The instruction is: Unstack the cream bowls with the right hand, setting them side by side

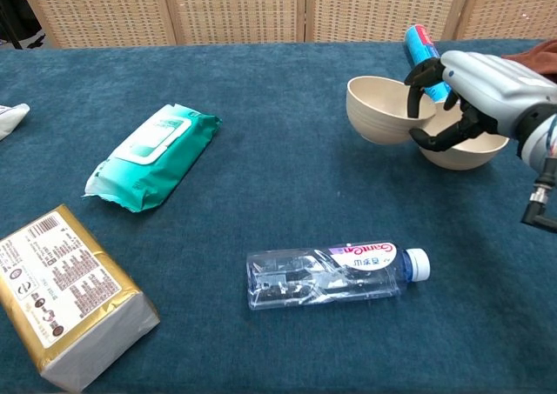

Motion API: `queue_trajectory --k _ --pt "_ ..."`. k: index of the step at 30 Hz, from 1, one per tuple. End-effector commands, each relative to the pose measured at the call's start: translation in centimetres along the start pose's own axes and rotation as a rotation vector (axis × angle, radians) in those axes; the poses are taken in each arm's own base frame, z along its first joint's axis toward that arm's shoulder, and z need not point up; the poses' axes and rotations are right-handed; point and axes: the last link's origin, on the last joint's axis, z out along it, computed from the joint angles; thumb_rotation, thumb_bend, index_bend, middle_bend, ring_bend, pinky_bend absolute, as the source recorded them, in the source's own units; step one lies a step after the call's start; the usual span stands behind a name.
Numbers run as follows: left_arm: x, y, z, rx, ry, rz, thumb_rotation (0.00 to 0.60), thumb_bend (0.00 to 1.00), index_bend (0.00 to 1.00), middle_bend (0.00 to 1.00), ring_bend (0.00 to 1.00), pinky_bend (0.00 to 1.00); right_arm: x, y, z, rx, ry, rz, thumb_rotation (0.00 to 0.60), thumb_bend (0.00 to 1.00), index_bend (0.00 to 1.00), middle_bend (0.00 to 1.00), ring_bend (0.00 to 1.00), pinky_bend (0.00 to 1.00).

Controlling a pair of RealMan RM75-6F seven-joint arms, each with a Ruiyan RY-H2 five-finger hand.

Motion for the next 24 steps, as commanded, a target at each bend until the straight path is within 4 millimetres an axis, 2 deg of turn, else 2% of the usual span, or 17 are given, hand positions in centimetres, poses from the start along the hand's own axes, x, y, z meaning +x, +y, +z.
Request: queue_trajectory --k 1,24 --pt "0.0 0.1 -0.1 -0.004 0.003 -0.001 0.6 0.18 0.27 0.0 0.0 0.05 -0.3 0.5 -0.6 -0.007 -0.008 -0.003 0.6 0.44 0.57 0.19 0.13 0.33" --pt "1.5 0.9 -0.6 -0.045 0.077 -0.022 0.6 0.18 0.27 0.0 0.0 0.05 -1.7 -2.0 -2.5 0.021 -0.043 0.056 0.6 0.42 0.57 0.19 0.13 0.33"
